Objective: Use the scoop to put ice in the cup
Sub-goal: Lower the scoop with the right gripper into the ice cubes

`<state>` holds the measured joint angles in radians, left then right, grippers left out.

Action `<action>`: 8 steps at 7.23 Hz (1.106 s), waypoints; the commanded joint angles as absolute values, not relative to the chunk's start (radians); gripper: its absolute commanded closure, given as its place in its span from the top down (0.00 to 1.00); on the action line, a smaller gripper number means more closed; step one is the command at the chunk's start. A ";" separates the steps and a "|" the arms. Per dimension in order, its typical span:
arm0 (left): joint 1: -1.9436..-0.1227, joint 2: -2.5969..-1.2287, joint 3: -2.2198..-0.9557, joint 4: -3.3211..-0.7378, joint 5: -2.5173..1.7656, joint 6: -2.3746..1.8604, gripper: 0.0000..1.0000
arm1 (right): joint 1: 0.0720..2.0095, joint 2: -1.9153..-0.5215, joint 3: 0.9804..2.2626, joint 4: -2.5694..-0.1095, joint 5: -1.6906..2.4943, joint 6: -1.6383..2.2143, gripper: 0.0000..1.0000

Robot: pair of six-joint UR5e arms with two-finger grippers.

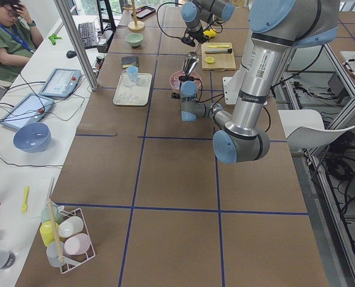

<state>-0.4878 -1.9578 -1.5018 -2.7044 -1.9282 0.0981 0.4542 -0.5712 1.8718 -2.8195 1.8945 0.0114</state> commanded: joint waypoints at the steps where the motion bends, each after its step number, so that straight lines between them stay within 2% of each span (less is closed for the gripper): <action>1: -0.488 -1.957 -1.502 -2.704 -1.928 0.098 0.99 | 0.419 -0.571 1.859 -2.819 1.858 0.011 0.00; 5: -0.488 -1.957 -1.502 -2.704 -1.928 0.098 0.99 | 0.402 -0.557 1.773 -2.807 1.832 0.011 0.00; 8: -0.488 -1.957 -1.502 -2.704 -1.928 0.098 0.99 | 0.402 -0.557 1.710 -2.680 1.830 0.026 0.00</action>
